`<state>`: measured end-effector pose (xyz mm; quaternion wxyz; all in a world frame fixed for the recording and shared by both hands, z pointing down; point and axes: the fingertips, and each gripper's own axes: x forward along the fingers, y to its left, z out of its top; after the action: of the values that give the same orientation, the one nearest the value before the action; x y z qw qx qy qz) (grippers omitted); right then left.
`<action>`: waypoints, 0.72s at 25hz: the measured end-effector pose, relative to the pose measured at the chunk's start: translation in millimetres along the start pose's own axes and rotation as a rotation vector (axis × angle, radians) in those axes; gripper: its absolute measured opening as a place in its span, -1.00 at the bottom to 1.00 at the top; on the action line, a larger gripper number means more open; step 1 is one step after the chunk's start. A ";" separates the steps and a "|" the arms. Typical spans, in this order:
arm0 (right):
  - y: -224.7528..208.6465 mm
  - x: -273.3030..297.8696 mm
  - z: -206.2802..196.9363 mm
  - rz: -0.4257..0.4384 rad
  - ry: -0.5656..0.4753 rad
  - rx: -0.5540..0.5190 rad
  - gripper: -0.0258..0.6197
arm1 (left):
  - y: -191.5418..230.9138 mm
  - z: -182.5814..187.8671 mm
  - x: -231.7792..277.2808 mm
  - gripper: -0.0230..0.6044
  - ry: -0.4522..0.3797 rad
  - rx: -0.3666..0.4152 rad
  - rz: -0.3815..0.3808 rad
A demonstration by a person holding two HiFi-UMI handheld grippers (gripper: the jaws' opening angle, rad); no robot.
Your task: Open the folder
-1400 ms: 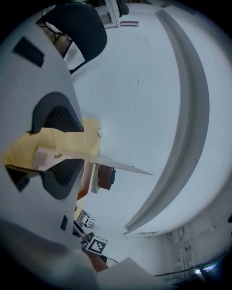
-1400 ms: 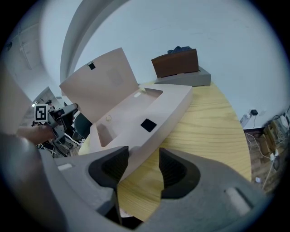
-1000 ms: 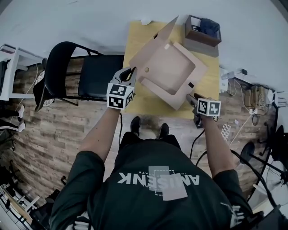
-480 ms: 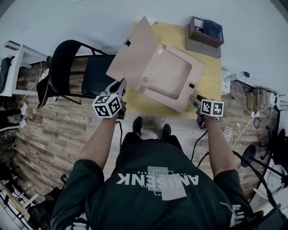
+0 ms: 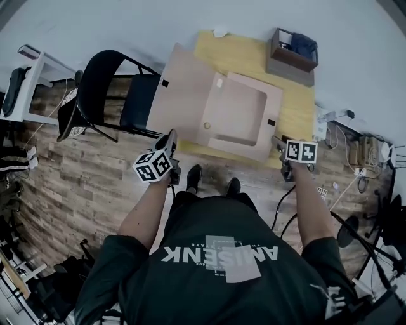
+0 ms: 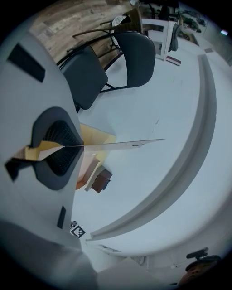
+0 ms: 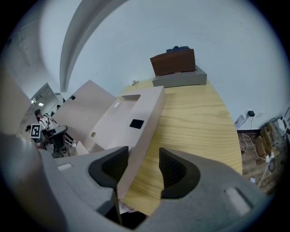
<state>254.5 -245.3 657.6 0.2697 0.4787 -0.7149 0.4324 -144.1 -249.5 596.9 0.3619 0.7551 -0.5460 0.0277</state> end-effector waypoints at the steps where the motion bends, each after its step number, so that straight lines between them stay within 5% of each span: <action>1: -0.2 0.4 -0.5 0.002 0.005 -0.007 -0.29 | 0.8 -4.3 -4.1 -0.92 -0.001 -0.006 0.013; 12: 4.4 8.5 0.9 0.035 0.040 -0.076 -0.29 | 39.2 -45.1 -31.9 -0.88 -0.039 -0.206 0.163; 18: 9.5 8.5 2.3 0.002 0.040 -0.094 -0.29 | 64.1 -51.8 -29.6 -0.79 -0.010 -0.207 0.179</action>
<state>242.4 -249.5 659.9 0.3058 0.4560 -0.7293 0.4082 -191.8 -204.9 655.2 0.4312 0.6623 -0.6128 -0.0002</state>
